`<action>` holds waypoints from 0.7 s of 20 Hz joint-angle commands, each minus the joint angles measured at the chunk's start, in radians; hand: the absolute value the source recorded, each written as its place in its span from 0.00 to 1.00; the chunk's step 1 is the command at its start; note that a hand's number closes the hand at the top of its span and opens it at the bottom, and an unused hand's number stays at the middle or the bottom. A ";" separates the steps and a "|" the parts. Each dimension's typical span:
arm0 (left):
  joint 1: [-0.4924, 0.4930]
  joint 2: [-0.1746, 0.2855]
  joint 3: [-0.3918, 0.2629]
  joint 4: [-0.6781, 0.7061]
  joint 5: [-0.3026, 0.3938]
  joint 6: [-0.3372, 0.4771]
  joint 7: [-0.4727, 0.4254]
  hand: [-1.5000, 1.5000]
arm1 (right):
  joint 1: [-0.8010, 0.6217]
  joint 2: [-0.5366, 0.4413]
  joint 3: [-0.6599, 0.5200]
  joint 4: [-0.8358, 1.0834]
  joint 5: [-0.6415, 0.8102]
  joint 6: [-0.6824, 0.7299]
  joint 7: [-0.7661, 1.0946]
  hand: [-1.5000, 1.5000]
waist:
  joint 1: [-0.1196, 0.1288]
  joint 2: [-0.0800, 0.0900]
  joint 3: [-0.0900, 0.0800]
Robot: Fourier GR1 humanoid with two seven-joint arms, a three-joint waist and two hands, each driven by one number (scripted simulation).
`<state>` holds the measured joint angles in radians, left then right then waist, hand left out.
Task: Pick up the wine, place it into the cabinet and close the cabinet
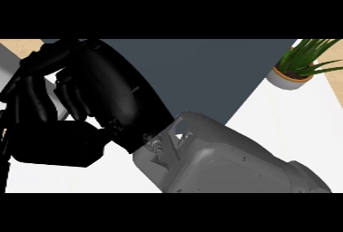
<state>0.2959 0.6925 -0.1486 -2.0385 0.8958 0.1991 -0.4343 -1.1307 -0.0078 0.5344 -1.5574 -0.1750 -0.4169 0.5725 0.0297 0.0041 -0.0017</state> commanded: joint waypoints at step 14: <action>-0.048 -0.025 0.055 0.004 -0.022 0.001 0.085 0.00 | -0.073 -0.024 -0.193 0.482 -0.039 0.178 -0.315 1.00 | -0.007 0.006 0.001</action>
<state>0.2701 0.6598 -0.1071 -2.0338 0.8711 0.1852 -0.3789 -1.2328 0.0009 0.4131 -1.2098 -0.2382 -0.2220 0.3040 0.0415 -0.0231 -0.0200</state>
